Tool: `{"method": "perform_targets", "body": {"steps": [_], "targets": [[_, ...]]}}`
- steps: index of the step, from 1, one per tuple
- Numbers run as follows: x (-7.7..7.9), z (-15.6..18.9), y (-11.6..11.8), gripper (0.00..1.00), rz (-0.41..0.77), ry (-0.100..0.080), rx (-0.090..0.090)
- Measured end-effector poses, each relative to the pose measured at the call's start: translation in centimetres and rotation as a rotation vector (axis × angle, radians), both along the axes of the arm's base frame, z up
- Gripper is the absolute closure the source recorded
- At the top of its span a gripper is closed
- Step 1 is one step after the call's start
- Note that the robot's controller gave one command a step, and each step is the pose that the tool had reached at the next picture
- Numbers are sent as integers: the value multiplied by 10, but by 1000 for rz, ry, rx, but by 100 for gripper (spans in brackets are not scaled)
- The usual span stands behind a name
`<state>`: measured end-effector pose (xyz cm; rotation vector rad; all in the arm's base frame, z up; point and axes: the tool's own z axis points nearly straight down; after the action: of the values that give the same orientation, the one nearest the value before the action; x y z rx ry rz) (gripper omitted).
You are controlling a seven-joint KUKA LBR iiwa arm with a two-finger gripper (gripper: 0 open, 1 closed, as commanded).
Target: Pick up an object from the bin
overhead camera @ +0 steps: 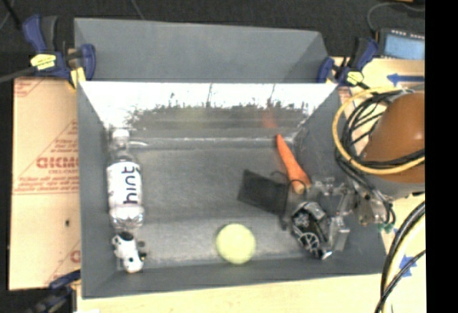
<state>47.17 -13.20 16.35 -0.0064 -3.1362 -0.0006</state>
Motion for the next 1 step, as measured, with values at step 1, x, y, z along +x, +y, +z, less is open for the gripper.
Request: {"method": "perform_targets", "body": {"steps": [1], "targets": [[2,4,1,0,4,-8,-2]]}}
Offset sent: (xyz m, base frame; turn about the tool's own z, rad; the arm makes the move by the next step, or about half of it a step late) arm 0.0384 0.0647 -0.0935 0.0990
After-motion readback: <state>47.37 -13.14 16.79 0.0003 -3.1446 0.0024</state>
